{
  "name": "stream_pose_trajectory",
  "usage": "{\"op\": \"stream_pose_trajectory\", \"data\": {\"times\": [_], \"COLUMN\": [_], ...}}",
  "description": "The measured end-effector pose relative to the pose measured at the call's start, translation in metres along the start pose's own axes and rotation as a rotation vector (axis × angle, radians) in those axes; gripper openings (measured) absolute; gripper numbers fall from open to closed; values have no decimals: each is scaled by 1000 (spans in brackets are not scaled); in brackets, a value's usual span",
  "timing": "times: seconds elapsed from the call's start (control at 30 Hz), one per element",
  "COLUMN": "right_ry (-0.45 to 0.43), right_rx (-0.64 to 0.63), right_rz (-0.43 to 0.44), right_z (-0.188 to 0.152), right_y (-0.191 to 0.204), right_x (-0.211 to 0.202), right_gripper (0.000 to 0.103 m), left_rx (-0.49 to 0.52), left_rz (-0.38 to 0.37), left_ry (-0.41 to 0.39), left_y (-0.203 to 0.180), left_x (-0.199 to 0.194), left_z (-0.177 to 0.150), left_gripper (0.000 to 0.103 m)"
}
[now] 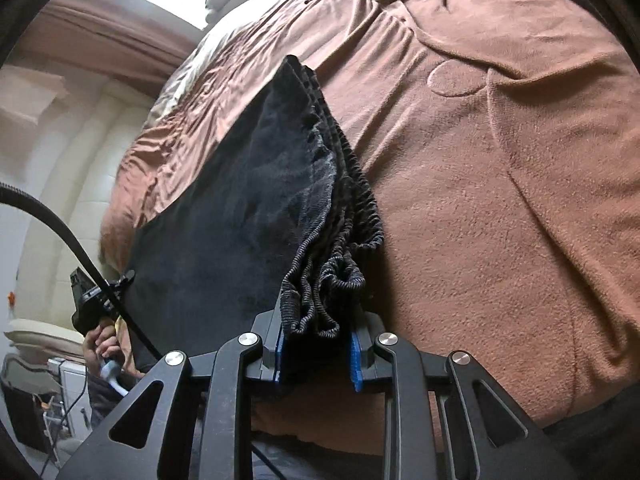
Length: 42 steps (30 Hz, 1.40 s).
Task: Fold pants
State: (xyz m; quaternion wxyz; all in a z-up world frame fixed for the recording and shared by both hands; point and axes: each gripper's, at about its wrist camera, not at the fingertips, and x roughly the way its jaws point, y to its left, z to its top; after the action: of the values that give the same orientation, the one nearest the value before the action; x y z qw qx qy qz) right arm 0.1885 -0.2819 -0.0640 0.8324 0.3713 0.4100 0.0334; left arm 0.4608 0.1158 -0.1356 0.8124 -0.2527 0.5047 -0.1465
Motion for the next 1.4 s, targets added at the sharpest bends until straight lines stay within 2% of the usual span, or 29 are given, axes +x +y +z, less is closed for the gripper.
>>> {"op": "stream_pose_trajectory", "data": {"times": [0.07, 0.3, 0.57, 0.63, 0.83, 1.1, 1.27, 1.4], "right_ry": [5, -13, -13, -12, -11, -17, -48, -95], "right_rx": [1, -32, -62, -70, -81, -132, -183, -230], "right_rz": [-8, -35, -35, -38, -29, -58, -100, -153], "right_z": [3, 8, -14, -15, -17, -23, -29, -39], "right_y": [-3, -6, -11, -12, -12, -2, 14, 25], "right_x": [5, 13, 6, 4, 2, -6, -28, -55], "right_gripper": [25, 25, 25, 25, 25, 26, 26, 26], "left_rx": [-13, -72, -114, -125, -162, -224, -253, -277], "left_rz": [39, 17, 10, 12, 4, -52, -72, -90], "left_ry": [6, 25, 21, 6, -22, -66, -99, -143], "left_y": [8, 36, 46, 47, 48, 54, 56, 54], "left_x": [4, -8, -31, -38, -51, -62, -64, -64], "left_z": [-7, -42, -88, -98, -129, -155, -165, -169], "left_gripper": [10, 21, 26, 30, 35, 36, 38, 49]}}
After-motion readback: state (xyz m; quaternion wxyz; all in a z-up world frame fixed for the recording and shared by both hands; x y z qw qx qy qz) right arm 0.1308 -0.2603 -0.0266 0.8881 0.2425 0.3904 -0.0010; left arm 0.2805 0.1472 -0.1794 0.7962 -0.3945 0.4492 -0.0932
